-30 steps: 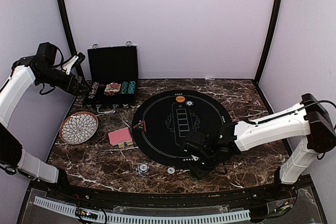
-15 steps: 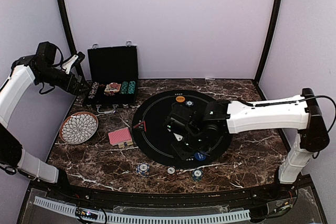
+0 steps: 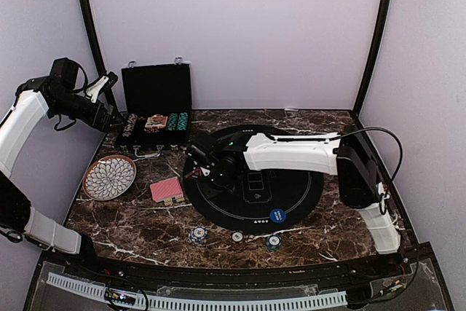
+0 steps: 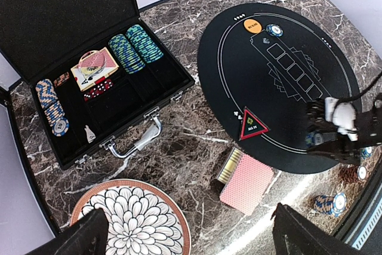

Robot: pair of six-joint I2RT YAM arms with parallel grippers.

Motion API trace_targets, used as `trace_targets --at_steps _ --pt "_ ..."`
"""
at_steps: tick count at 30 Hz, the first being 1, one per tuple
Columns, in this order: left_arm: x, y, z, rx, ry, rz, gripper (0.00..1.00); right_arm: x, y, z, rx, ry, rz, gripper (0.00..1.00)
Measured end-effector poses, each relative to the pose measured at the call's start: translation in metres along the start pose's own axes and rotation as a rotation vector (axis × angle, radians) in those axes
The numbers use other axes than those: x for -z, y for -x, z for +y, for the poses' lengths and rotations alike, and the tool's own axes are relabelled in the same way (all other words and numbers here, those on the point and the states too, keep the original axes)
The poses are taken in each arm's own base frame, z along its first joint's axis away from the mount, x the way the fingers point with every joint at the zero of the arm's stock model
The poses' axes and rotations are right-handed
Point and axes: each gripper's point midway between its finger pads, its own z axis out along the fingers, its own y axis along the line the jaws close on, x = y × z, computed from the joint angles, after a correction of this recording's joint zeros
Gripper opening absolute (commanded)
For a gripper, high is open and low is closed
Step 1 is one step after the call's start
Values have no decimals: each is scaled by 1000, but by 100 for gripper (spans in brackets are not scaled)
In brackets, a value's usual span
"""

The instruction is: Distribute texas hold em gaming equipment

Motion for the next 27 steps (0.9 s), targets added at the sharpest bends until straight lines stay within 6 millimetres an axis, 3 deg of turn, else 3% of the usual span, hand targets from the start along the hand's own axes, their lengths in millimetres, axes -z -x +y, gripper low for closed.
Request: trace_targets --at_steps 6,15,24,27 --pt "0 0 0 0 -1 0 99 -39 20 1 -5 -3 -4 11" --pt "0 1 -1 0 -8 -4 99 -61 26 -10 -28 0 7 14" --pt "0 1 -2 0 -10 -5 99 -63 31 -11 -37 25 5 53" --pt "0 1 -2 0 -10 -5 99 -64 34 -11 -41 33 -4 56"
